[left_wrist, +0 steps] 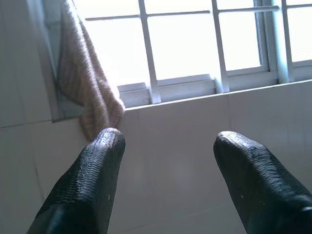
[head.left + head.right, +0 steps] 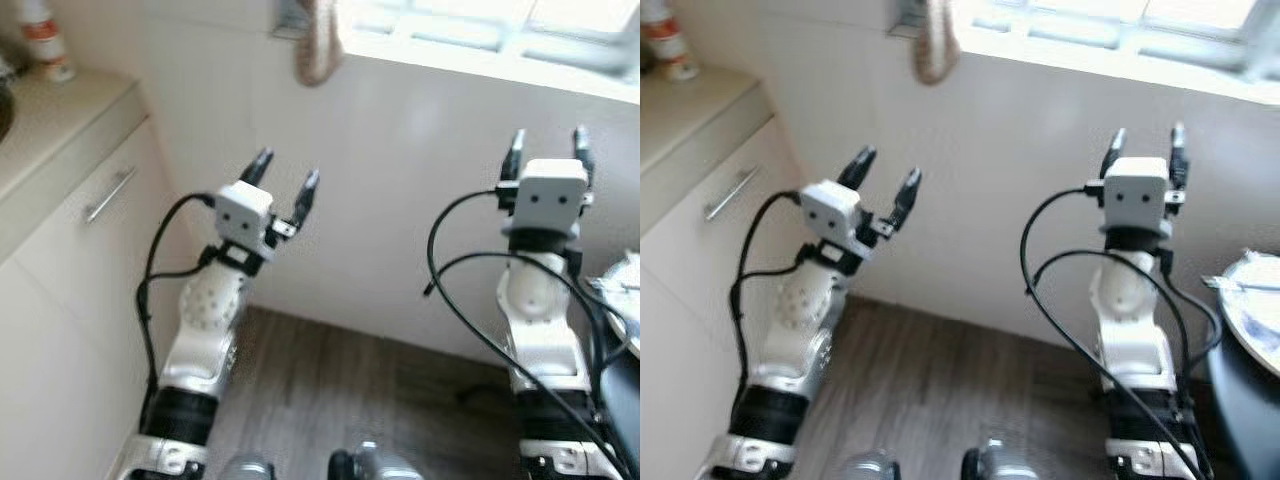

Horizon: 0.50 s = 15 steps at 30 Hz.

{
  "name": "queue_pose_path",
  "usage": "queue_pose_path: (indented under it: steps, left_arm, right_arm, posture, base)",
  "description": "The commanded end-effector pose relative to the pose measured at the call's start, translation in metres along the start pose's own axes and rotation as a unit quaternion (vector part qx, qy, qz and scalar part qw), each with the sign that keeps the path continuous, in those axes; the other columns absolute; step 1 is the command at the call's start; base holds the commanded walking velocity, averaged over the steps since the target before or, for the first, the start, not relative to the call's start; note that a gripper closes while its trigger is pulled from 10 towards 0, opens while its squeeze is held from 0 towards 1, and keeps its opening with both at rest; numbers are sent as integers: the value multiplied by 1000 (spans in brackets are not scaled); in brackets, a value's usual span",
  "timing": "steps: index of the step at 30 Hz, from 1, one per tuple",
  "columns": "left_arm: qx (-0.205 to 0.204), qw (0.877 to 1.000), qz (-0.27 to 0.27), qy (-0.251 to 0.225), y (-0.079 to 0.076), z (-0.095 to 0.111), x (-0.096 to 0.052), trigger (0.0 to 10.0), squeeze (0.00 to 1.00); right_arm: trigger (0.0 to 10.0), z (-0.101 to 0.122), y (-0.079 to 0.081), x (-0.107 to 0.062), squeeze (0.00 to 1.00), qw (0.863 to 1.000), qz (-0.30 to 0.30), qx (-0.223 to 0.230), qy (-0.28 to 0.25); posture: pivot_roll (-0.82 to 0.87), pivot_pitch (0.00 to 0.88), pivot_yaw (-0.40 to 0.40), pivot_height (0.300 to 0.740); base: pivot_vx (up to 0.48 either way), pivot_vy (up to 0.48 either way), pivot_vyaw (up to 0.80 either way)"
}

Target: Kitchen organization

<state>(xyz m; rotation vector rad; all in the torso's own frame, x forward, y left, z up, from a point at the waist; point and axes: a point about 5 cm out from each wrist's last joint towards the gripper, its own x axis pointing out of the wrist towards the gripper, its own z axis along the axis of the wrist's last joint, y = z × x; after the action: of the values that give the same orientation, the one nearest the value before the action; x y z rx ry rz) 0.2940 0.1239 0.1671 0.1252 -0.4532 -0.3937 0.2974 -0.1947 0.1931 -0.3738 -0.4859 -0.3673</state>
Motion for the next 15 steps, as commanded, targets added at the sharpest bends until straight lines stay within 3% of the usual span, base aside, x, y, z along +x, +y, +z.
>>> queue_pose_path:
  steps: [1,6,15]
  left_arm:
    - [-2,1000,-10,-3,-6,1,3,10000,0]
    - [-7,1000,-8,-3,-6,1,3,10000,0]
    - [-3,1000,-5,2,-5,0,3,10000,0]
  right_arm:
    - [10000,-7,-8,2,0,1000,-20,-10,21]
    - [10000,-9,-8,1,0,999,-24,-9,31]
    - [10000,-10,-7,1,0,999,-24,-12,37]
  posture:
    - [134,0,-39,740]
    - [129,0,-39,740]
    - [130,0,-39,740]
  base:
    - [0,-345,-781]
    - [0,-393,-781]
    - [0,0,-781]
